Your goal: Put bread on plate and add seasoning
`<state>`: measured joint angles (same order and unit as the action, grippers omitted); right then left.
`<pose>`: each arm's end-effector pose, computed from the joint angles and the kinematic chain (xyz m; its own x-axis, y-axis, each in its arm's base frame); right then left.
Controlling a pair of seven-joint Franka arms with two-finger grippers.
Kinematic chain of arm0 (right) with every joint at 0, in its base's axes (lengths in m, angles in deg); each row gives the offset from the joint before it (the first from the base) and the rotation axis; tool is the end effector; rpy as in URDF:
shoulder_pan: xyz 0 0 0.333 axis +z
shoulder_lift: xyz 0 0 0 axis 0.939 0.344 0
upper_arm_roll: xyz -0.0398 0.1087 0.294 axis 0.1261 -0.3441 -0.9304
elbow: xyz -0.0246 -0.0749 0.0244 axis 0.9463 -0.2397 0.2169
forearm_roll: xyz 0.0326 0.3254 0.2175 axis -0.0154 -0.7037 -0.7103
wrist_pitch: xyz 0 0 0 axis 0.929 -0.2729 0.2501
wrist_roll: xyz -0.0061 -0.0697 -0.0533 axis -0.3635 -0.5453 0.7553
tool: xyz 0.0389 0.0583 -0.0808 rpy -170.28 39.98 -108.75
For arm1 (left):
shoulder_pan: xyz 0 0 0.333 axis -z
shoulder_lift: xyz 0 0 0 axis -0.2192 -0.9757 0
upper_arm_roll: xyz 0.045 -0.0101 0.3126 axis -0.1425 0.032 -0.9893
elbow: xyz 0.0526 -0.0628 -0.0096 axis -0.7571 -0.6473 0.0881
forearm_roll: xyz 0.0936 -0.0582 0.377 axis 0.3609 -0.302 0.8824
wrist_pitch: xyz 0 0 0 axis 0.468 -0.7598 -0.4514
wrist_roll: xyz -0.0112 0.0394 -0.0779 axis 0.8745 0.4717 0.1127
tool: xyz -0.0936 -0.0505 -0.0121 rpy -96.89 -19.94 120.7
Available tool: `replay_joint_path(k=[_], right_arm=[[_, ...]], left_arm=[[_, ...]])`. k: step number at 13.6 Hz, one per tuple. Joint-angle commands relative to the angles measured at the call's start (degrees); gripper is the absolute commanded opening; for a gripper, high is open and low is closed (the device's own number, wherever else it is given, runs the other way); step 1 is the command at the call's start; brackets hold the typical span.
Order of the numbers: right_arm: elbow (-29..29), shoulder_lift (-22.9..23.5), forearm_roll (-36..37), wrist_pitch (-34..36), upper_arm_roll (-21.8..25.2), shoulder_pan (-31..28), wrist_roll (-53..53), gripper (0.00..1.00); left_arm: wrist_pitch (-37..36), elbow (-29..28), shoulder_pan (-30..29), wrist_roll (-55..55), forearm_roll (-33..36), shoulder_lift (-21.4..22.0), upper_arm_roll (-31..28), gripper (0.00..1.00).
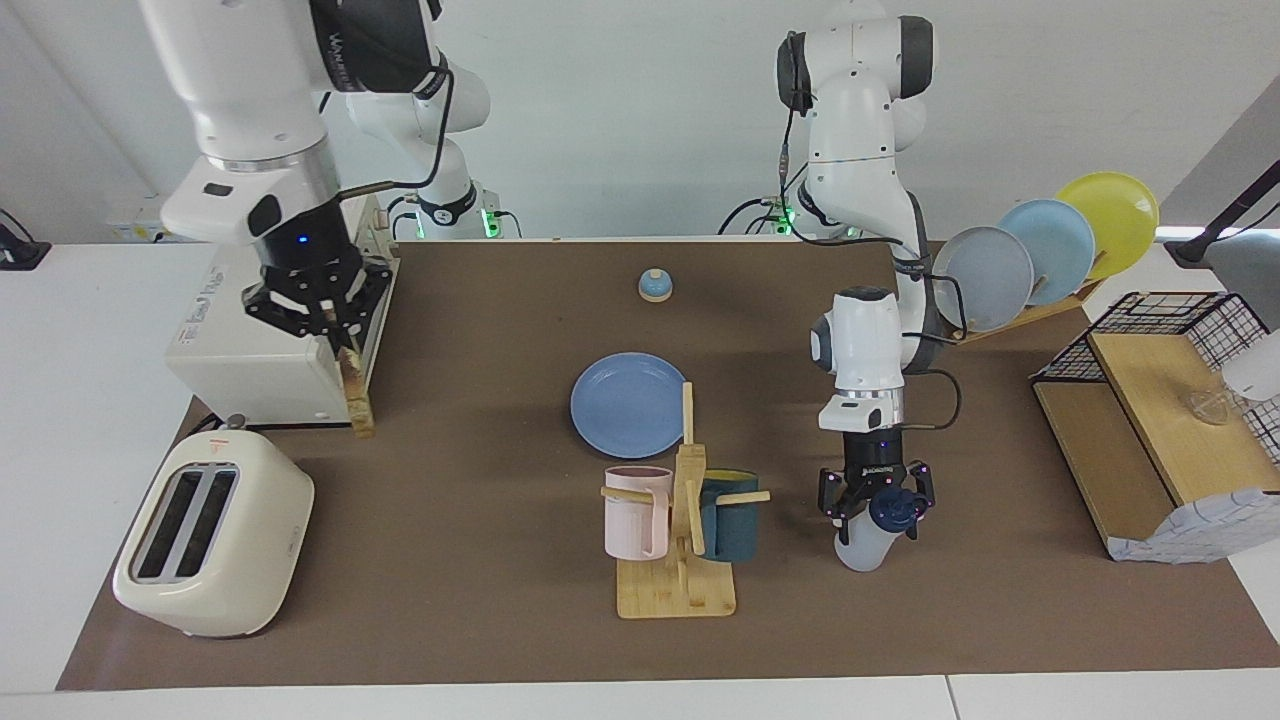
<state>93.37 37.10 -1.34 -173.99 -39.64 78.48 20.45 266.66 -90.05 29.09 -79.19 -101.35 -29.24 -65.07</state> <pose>0.6279 0.1237 0.6507 0.9204 0.3585 0.1559 0.3573 -0.9333 0.0368 0.6469 -0.1704 0.2804 0.6362 -0.0763 0.7678 -0.0437 -0.9971 -0.0630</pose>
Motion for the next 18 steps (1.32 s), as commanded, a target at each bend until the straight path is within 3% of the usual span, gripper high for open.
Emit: replay_joint_path(k=[1,4,6,7,10,13,15,18], right_arm=[[11.89,-5.90,-4.60,-3.67,-0.33,3.07,-10.51,0.00],[34.98,-15.21,-4.78,-24.97,-0.33,10.09,-22.27,0.00],[42.95,-17.26,-4.87,-33.29,-0.33,13.01,-27.66,0.00],[43.41,-16.66,-4.87,-34.27,-0.33,15.54,-30.81,0.00],[44.02,-12.19,-4.78,-43.65,-0.33,19.69,-37.25,0.00],[44.73,-8.22,-4.78,-51.40,-0.33,20.92,-39.01,0.00],[45.95,-7.77,-4.78,-53.00,-0.33,21.46,-39.11,0.00],[48.77,-8.47,-4.78,-54.58,-0.33,21.46,-39.02,0.00]], left_arm=[[-2.71,3.14,-1.06,0.96,-0.36,-1.82,-0.08,1.00],[-4.30,4.72,-1.15,1.40,-0.63,-2.26,0.01,1.00],[-4.48,4.72,-1.06,1.93,-0.54,-2.26,0.10,1.00],[-5.00,4.72,-1.06,1.93,-0.45,-2.17,0.10,0.83],[-5.53,4.55,-1.06,2.02,-0.36,-2.09,0.10,0.01],[-5.44,4.63,-2.20,2.72,-0.28,-2.00,0.19,0.00],[-6.06,4.72,-2.99,2.64,-0.10,-0.86,0.36,0.00],[-14.37,4.72,-3.26,1.33,0.16,4.65,0.19,0.00]])
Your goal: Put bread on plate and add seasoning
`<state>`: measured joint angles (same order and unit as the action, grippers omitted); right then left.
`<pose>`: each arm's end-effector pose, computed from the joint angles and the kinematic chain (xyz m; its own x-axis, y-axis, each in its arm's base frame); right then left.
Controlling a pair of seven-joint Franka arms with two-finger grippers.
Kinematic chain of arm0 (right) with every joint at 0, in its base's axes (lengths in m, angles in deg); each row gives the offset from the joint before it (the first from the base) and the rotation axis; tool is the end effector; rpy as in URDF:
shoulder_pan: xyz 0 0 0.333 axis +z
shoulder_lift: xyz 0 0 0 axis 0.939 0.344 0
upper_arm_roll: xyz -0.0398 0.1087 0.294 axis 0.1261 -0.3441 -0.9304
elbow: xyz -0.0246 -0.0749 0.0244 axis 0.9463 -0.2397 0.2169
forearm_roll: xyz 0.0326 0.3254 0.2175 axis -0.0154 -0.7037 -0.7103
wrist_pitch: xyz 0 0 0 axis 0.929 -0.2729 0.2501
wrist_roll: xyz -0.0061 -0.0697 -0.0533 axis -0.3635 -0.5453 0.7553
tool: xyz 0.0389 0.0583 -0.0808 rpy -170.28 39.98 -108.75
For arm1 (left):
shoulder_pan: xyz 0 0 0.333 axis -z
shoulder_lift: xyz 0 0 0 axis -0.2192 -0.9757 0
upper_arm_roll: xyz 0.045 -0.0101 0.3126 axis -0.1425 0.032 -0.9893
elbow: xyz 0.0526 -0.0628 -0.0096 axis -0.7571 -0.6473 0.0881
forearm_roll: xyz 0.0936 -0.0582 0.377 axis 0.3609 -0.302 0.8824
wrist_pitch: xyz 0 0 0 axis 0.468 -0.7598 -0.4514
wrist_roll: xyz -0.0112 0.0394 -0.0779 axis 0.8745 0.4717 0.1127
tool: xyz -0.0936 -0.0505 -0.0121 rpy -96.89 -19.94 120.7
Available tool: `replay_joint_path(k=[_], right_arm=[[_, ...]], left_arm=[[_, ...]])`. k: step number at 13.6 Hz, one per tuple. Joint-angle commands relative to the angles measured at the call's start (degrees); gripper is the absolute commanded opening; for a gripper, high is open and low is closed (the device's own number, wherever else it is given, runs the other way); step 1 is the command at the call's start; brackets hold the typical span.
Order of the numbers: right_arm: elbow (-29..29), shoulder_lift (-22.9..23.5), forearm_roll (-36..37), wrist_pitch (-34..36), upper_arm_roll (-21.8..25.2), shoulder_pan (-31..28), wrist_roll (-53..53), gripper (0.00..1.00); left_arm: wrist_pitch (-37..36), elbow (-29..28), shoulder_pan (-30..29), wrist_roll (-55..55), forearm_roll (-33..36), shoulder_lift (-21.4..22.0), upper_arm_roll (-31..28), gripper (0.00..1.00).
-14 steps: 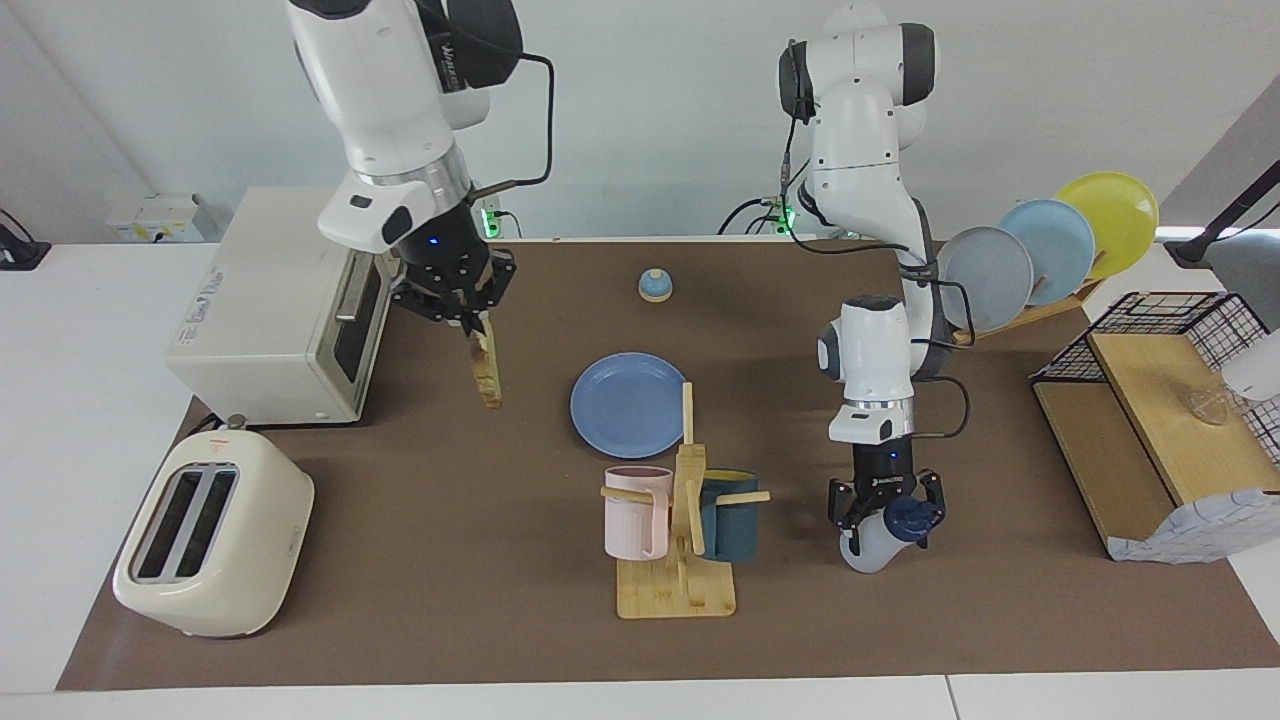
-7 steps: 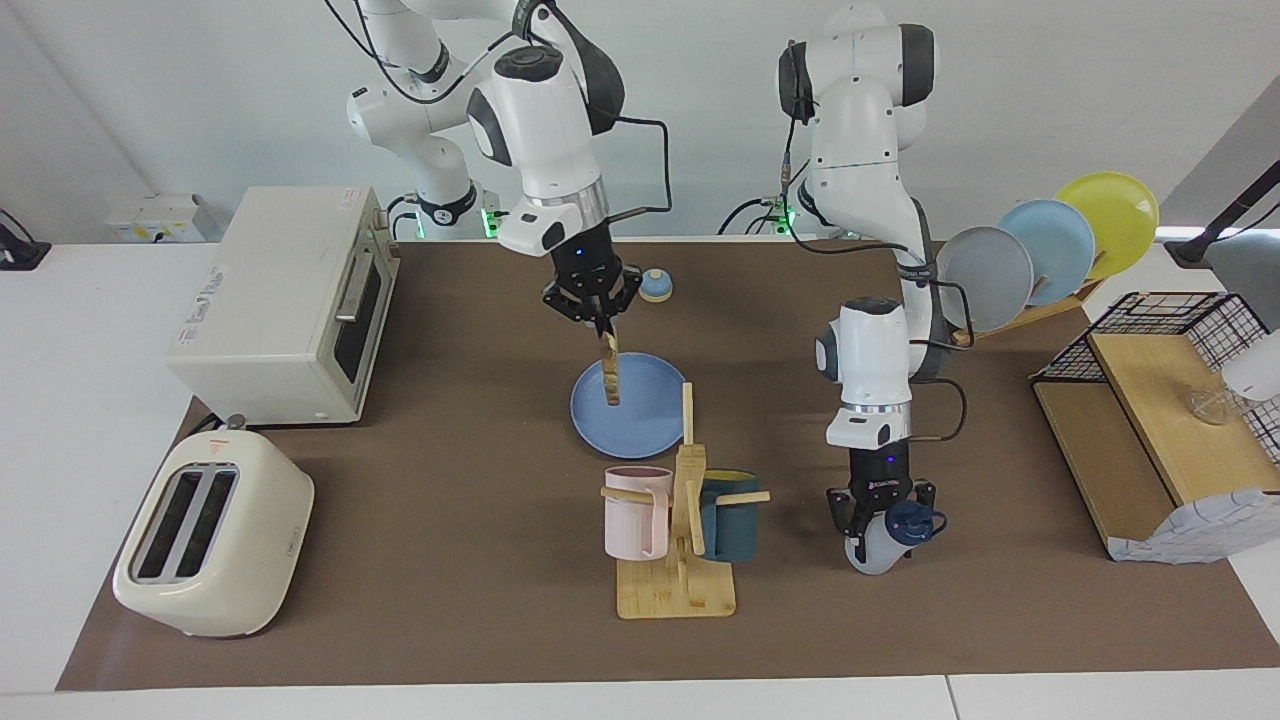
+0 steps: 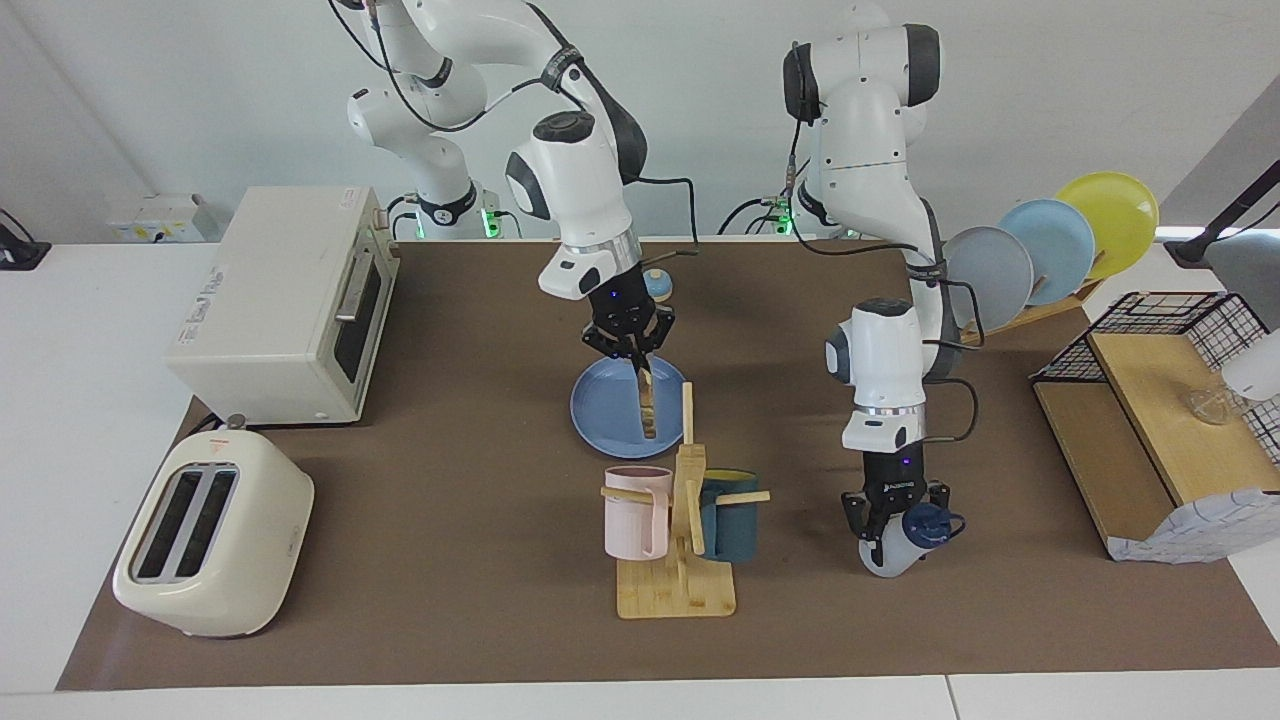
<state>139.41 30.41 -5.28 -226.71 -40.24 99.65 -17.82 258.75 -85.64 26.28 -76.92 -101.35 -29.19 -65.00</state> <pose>0.5173 0.3430 0.4300 0.9497 0.0130 0.3129 0.0874 -0.9704 -0.2251 0.6712 -0.1520 0.2935 0.6879 0.0004 0.7258 0.0205 -0.9996 -0.0188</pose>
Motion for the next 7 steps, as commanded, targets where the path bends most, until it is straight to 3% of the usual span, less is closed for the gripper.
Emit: replay_joint_path(k=[1,7], right_arm=[[3.53,-2.05,-0.84,-1.95,0.27,0.37,-0.58,0.00],[8.44,-3.81,-0.93,-4.06,0.27,1.60,-3.39,0.00]], left_arm=[[-10.07,0.57,-0.70,-4.17,0.78,6.89,0.12,0.00],[-32.39,0.84,-1.41,-25.17,1.84,19.99,0.03,0.00]])
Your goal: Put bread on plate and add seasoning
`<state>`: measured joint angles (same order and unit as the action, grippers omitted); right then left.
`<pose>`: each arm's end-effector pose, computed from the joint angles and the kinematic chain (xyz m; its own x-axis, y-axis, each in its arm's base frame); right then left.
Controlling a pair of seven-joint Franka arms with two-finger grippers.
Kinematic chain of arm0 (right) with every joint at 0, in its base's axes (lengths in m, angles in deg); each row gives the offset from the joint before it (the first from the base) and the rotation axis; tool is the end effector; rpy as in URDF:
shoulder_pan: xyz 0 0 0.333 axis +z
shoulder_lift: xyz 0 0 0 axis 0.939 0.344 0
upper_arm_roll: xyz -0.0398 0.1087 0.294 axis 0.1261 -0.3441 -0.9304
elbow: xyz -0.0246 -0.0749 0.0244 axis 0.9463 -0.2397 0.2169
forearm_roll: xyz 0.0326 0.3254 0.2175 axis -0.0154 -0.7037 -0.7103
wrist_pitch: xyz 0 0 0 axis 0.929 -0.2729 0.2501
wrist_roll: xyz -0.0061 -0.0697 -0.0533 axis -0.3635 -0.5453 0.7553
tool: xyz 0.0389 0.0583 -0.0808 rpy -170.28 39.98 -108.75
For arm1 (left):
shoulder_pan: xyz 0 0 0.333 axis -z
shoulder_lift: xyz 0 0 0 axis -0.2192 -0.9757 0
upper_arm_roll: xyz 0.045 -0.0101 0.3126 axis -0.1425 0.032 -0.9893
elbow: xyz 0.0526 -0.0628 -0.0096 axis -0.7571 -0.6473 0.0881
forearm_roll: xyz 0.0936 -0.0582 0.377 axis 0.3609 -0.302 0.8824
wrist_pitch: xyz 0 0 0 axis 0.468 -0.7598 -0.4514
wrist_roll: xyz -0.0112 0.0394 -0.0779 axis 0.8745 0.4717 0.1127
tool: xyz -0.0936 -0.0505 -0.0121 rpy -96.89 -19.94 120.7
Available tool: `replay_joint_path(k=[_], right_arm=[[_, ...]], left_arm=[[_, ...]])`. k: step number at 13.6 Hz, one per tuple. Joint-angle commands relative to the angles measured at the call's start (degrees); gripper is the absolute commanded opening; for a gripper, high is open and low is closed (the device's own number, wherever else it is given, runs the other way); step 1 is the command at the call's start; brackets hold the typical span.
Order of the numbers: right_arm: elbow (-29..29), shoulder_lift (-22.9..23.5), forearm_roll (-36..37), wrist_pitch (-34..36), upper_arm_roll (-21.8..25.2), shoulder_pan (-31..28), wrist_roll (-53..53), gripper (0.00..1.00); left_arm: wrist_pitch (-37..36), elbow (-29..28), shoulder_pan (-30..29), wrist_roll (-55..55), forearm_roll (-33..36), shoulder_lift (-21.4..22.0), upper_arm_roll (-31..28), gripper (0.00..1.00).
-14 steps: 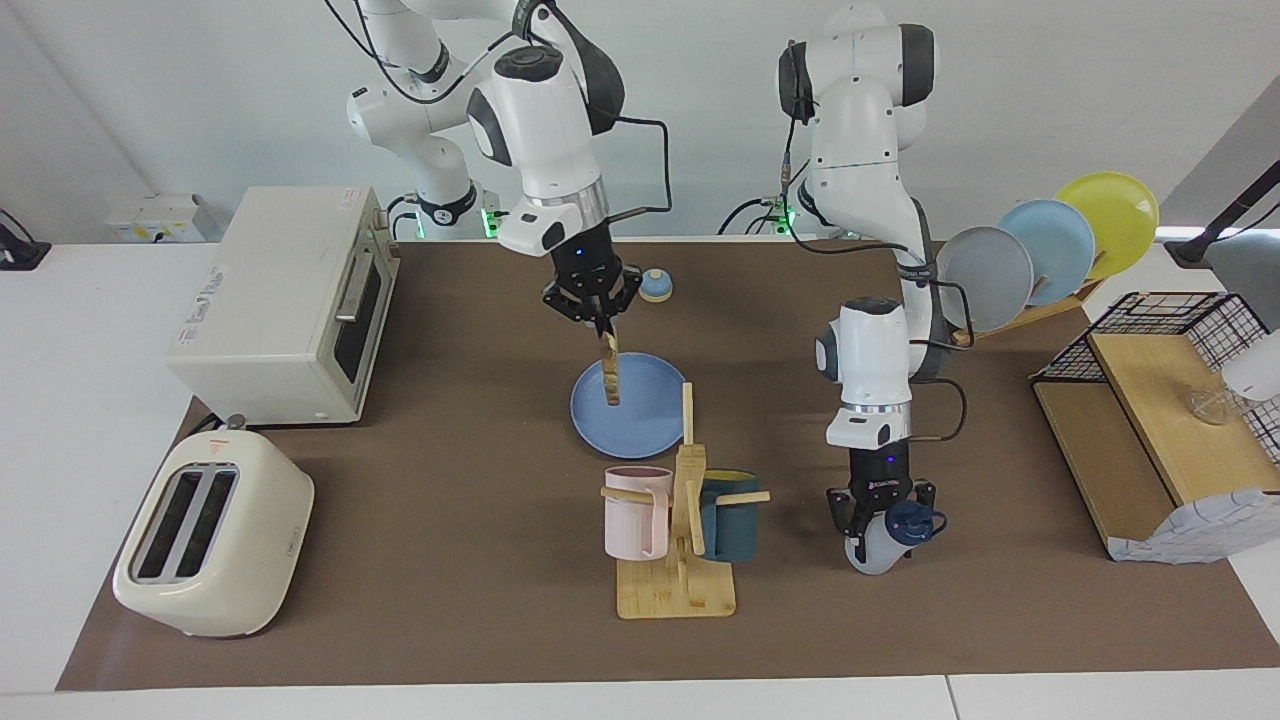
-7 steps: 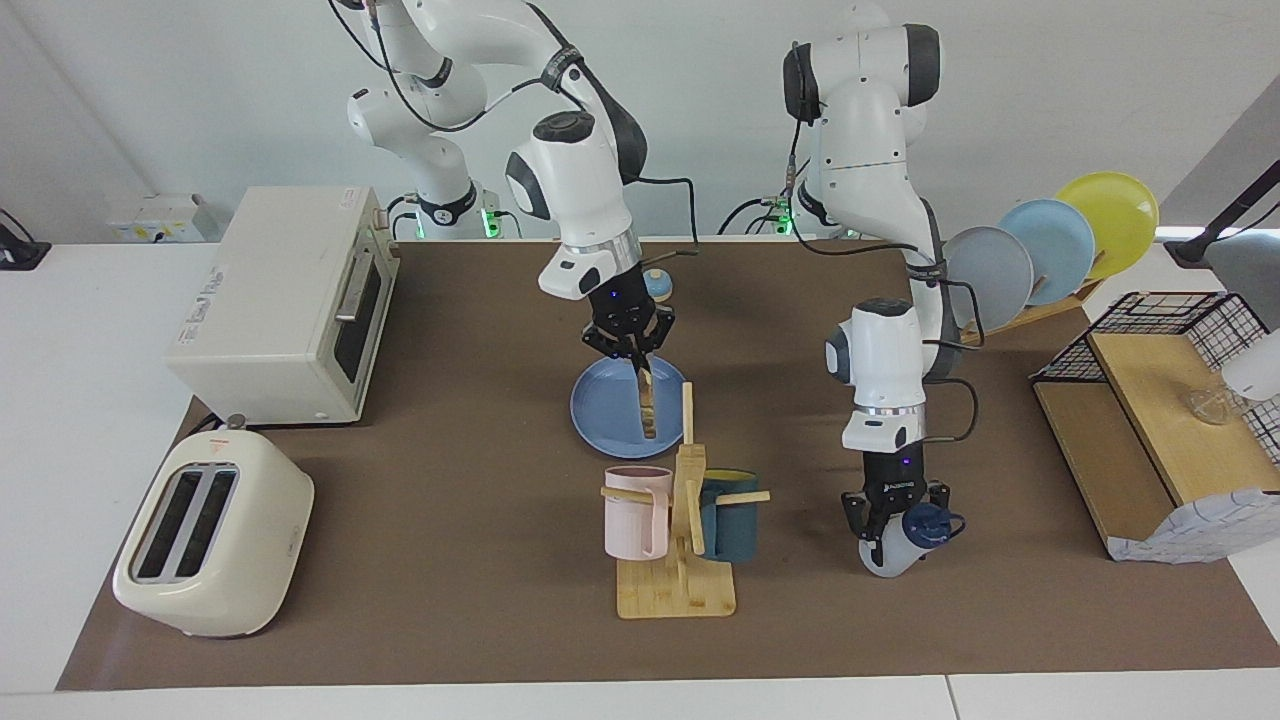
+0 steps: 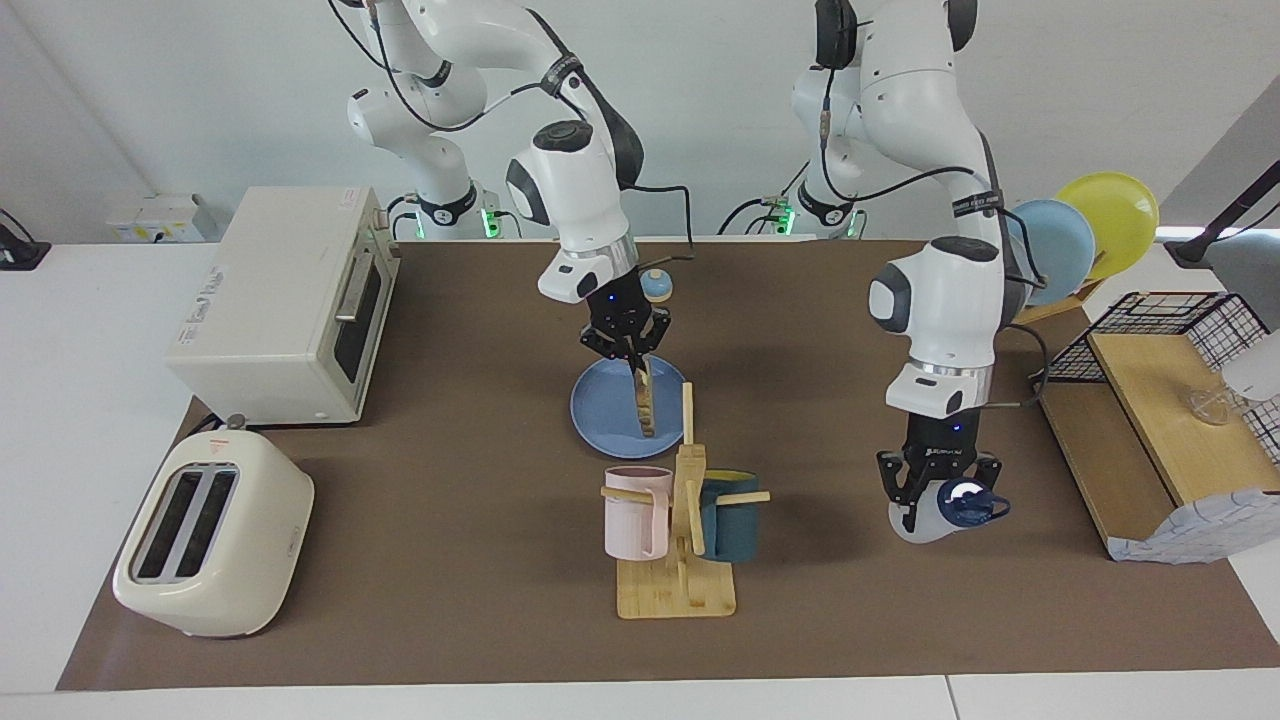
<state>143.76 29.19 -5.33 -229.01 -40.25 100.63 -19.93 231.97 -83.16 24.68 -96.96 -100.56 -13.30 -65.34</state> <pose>0.4985 0.3433 0.4110 0.9558 -0.0049 0.2939 0.0651 -0.9715 -0.2278 0.6676 -0.1319 0.4220 0.7886 -0.2336 0.5688 -0.2309 -0.9698 -0.0781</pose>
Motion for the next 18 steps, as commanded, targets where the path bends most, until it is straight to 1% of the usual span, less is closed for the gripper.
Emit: replay_joint_path(k=[1,2,4,7,8,9,10,11,12,13,14,15,18], right_arm=[[5.75,-3.11,-0.88,-3.07,0.27,0.37,-0.58,0.00],[7.68,-3.55,-0.88,-5.61,0.27,0.10,-0.40,0.00],[8.75,-3.82,-0.88,-5.90,0.36,-1.12,-0.23,0.00],[9.98,-4.26,-0.88,-5.72,0.36,-2.62,-0.22,0.00],[9.99,-4.26,-0.88,-5.63,0.36,-2.88,-0.22,0.06],[9.99,-4.26,-0.88,-5.63,0.36,-3.15,-0.31,0.17],[9.99,-4.26,-0.88,-5.63,0.36,-3.24,-0.31,0.32],[10.07,-4.34,-0.88,-5.55,0.36,-3.33,-0.31,0.35],[10.25,-4.35,-0.88,-5.46,0.36,-3.67,-0.31,0.40],[10.25,-4.35,-0.88,-5.46,0.36,-3.85,-0.31,0.54],[10.08,-4.26,-0.88,-5.46,0.36,-3.94,-0.31,0.87],[9.64,-4.26,-0.88,-5.20,0.36,-4.03,-0.40,1.00],[6.05,-3.73,-0.79,-2.22,0.45,-5.08,-0.66,1.00]], left_arm=[[-9.83,-1.72,0.28,-8.99,1.05,5.95,0.37,0.00],[-13.18,-1.72,0.54,-12.95,1.05,7.62,0.37,0.00],[-19.33,-2.08,1.85,-18.59,1.13,11.05,0.37,0.00],[-27.51,-2.08,2.65,-23.61,1.22,14.92,0.45,0.00],[-29.89,-2.42,3.43,-24.75,1.22,16.15,0.37,0.00],[-31.83,-2.69,3.70,-25.72,1.22,17.47,0.45,0.00],[-33.93,-2.69,4.58,-26.86,1.31,18.44,0.45,0.00],[-35.70,-2.69,5.89,-27.83,1.48,19.14,0.37,0.00],[-37.37,-2.78,6.69,-28.36,3.66,19.93,0.54,0.00],[-38.95,-3.21,8.43,-29.15,5.60,20.90,0.54,0.00],[-40.01,-4.18,9.93,-30.29,6.14,21.86,0.54,0.00],[-40.45,-5.49,10.90,-31.95,6.14,23.35,0.54,0.00],[-43.61,-8.31,12.76,-38.19,7.28,26.09,0.63,0.00]])
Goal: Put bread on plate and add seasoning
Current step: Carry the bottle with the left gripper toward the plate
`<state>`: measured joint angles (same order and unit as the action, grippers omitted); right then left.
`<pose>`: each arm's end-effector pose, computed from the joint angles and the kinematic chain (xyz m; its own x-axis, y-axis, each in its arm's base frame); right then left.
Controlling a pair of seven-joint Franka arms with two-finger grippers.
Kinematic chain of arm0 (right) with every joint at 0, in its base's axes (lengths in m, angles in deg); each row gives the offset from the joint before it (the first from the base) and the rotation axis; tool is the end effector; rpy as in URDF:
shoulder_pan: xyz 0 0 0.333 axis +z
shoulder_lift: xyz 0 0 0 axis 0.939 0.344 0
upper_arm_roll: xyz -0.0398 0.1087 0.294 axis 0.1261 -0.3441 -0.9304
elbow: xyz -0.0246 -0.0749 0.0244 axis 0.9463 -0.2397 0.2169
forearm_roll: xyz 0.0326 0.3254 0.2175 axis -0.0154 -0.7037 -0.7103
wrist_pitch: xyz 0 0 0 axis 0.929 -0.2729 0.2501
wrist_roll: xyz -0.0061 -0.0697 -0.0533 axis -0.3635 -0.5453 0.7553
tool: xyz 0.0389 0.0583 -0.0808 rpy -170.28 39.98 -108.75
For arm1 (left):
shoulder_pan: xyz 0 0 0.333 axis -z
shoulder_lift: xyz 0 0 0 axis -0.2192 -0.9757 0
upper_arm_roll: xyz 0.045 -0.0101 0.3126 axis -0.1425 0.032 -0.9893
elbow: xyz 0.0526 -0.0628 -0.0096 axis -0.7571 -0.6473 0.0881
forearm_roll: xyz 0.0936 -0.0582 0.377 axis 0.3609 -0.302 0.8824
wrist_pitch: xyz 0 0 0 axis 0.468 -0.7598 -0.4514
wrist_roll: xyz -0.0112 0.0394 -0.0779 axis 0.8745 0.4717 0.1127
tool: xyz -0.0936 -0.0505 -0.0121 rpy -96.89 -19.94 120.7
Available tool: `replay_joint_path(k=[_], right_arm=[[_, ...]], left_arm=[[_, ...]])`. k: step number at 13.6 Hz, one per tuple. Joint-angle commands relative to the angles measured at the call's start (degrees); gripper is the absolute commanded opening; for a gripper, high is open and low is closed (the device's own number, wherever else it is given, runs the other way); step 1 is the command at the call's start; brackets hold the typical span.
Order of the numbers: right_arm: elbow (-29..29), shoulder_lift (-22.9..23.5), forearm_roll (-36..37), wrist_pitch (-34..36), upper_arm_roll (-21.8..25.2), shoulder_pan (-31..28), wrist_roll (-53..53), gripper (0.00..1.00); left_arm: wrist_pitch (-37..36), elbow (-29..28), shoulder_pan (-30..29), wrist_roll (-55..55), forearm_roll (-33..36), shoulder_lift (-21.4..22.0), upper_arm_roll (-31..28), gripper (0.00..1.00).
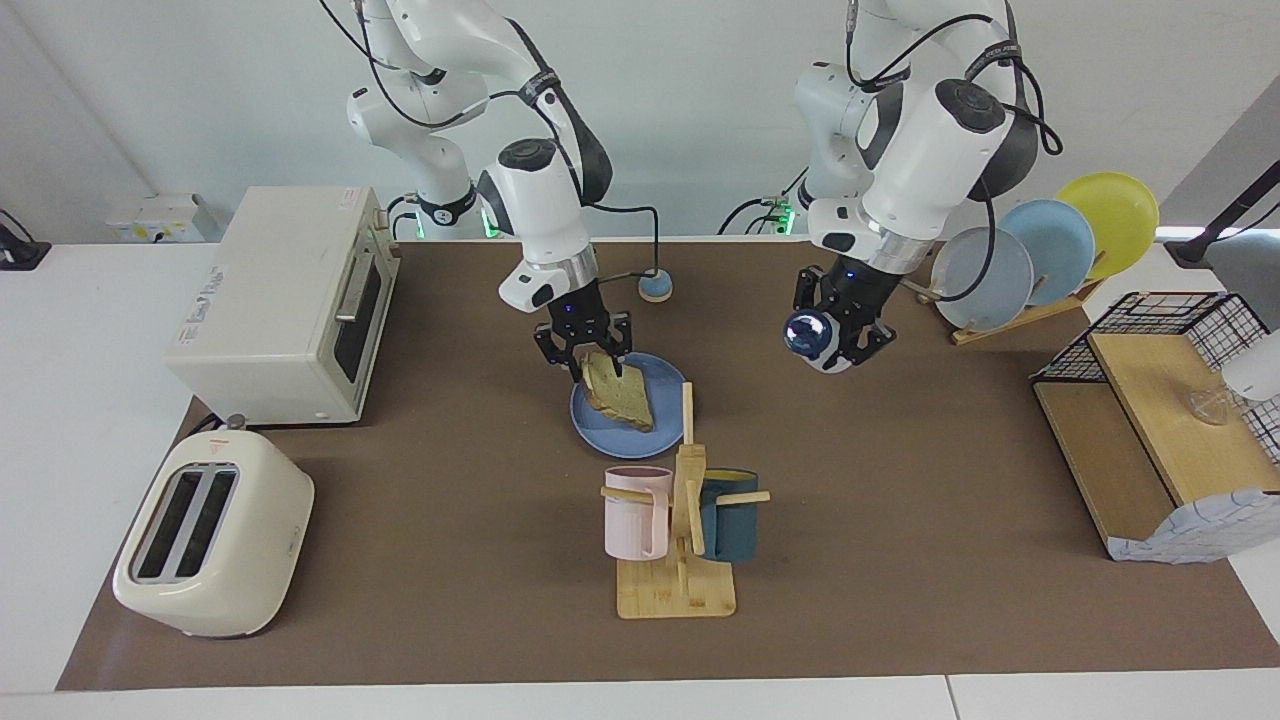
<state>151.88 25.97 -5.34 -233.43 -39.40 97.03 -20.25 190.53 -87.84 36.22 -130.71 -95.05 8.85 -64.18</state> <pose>0.4954 0.2875 0.3862 0.9535 -0.0836 0.2897 -0.0189 -0.9755 -0.2193 0.5283 -0.2220 0.5141 0.4089 -0.8855 0.2207 -0.9099 -0.4142 0.0237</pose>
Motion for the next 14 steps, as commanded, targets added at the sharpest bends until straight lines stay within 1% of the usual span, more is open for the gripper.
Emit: replay_joint_path(k=[1,3,6,8,10,12,14], right_arm=[[-3.74,-0.60,-0.78,3.95,-0.40,-2.27,-0.25,1.00],[-7.17,-0.69,-0.78,8.52,-0.40,-2.45,-0.43,1.00],[-7.45,-0.77,-0.78,9.07,-0.40,-2.63,-0.61,1.00],[-7.80,-1.91,-0.78,8.72,-0.40,-2.28,-0.61,1.00],[-9.46,-2.70,-0.78,9.24,-0.40,-2.36,0.10,1.00],[-8.95,-5.59,-0.78,10.90,-0.40,-1.93,0.18,1.00],[-9.03,-8.40,-0.78,16.60,-0.58,-0.61,0.18,1.00]], left_arm=[[-3.58,-4.16,1.30,-6.98,2.65,4.55,-0.53,0.00],[-3.94,-6.87,1.65,-10.07,2.92,6.13,0.08,0.00],[-4.55,-8.29,2.01,-11.05,4.59,7.28,2.97,0.00],[-5.78,-8.73,2.01,-11.40,4.86,7.72,5.26,0.00],[-5.88,-9.69,2.09,-12.36,4.95,8.59,5.79,0.00],[-5.96,-10.23,2.09,-13.15,4.95,8.86,6.85,0.00],[-5.96,-10.67,2.09,-14.82,5.82,9.12,7.03,0.00]])
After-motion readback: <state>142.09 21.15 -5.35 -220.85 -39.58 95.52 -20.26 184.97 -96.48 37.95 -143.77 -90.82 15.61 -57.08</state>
